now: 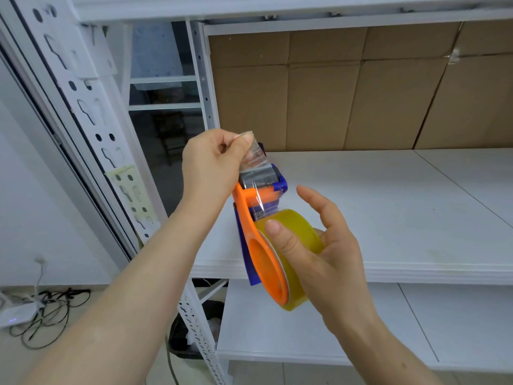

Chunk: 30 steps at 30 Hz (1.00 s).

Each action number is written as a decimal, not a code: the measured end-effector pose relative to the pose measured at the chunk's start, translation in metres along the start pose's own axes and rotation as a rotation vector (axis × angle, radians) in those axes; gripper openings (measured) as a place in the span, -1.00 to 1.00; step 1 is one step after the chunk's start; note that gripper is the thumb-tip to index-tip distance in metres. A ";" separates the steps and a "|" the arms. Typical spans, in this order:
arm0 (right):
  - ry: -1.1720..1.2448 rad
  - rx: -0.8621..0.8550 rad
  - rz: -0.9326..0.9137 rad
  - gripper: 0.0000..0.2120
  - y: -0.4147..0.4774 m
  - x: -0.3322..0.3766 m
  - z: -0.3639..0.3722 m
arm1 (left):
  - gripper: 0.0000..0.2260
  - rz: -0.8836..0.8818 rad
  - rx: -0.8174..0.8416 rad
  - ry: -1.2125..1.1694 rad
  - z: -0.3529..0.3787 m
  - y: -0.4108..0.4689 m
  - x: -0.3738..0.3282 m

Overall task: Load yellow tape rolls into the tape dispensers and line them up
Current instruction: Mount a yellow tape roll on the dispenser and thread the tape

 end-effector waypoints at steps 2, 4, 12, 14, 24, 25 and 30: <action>-0.006 -0.029 -0.016 -0.52 0.002 -0.001 -0.003 | -0.84 -0.150 0.092 -0.114 0.007 0.002 0.010; -0.038 -0.062 -0.042 -0.51 0.003 0.000 -0.005 | -0.88 -0.273 0.182 -0.172 0.015 0.003 0.020; -0.197 -0.105 -0.101 -0.42 -0.001 -0.006 -0.003 | -0.85 -0.551 0.668 -0.289 0.043 -0.011 0.034; -0.213 -0.102 -0.123 -0.42 -0.002 -0.005 -0.003 | -0.81 -0.578 0.755 -0.361 0.048 -0.018 0.034; -0.170 -0.137 -0.202 -0.48 0.003 -0.007 -0.009 | -0.66 -0.885 0.588 -0.650 0.061 -0.034 0.066; -0.132 -0.160 -0.212 -0.49 0.007 -0.006 -0.013 | -0.74 -0.875 0.514 -0.660 0.058 -0.037 0.067; -0.121 -0.174 -0.236 -0.56 0.026 -0.009 -0.022 | -0.33 -0.554 0.888 -0.434 0.075 -0.078 0.014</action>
Point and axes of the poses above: each hand's wrist, its own y-axis towards the middle knuckle, its own z-axis out of the palm, x = y × z, the point moved 7 cm from there along y, towards the middle knuckle, and after that the axes turned 9 degrees about y, right-handed, at the moved point
